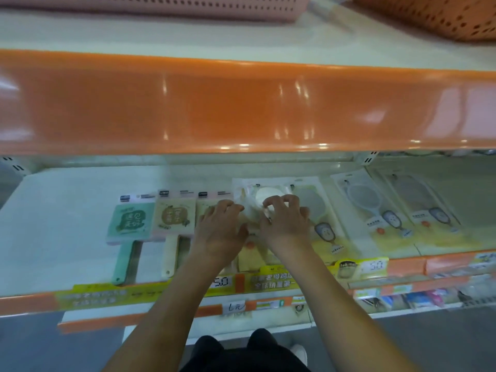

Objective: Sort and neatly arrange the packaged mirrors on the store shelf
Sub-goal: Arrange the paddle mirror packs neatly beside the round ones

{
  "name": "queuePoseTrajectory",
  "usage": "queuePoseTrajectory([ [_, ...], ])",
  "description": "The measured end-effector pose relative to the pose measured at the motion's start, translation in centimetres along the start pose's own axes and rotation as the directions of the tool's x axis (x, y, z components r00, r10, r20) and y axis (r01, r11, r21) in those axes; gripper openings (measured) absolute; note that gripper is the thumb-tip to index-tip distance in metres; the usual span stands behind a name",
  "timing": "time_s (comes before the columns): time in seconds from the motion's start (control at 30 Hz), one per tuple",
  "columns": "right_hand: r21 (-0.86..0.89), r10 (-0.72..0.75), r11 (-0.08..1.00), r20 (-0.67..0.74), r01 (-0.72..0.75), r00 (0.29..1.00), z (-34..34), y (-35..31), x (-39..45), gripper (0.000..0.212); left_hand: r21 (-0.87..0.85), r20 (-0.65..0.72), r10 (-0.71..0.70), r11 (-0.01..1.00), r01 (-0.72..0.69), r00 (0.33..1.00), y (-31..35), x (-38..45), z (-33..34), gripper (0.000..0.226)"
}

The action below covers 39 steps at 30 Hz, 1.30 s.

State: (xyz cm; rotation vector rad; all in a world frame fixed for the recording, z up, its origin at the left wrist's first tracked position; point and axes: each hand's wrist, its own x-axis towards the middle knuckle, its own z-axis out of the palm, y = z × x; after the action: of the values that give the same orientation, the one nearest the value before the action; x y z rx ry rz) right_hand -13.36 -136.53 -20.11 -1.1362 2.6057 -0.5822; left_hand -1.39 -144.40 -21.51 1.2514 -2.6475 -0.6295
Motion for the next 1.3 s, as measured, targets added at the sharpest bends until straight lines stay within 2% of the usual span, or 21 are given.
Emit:
queuePoseTrajectory([
  [0.3,-0.057,0.007,0.998,0.042,-0.005,0.999,0.9,-0.9,-1.0,0.031,-0.018,-0.025,0.03,0.999,-0.03,0.999,-1.4,-1.4,-0.3,0.046],
  [0.47,-0.094,-0.01,0.995,0.061,0.016,0.998,1.8,-0.8,-1.3,0.031,-0.013,-0.074,0.024,1.0,-0.025,0.997,-2.2,-2.1,-0.1,0.039],
  [0.77,-0.21,-0.071,0.973,0.127,0.096,0.989,2.7,0.3,-2.3,0.054,0.013,-0.098,0.026,1.0,-0.024,0.995,-1.7,-3.0,0.4,0.035],
  [0.9,-0.217,-0.089,0.968,0.17,0.125,0.981,2.4,0.7,-2.7,0.058,0.039,-0.104,0.038,0.999,-0.034,0.994,-0.8,-3.3,0.6,0.033],
  [1.0,-0.214,-0.115,0.966,0.153,0.146,0.982,2.1,1.3,-2.7,0.056,0.057,-0.145,0.071,0.996,-0.064,0.987,-0.1,-3.1,1.0,0.036],
  [1.3,-0.14,-0.228,0.958,0.163,0.251,0.96,2.0,3.1,-2.1,0.055,0.094,-0.08,0.071,0.994,-0.063,0.994,1.3,-2.2,2.2,0.04],
])
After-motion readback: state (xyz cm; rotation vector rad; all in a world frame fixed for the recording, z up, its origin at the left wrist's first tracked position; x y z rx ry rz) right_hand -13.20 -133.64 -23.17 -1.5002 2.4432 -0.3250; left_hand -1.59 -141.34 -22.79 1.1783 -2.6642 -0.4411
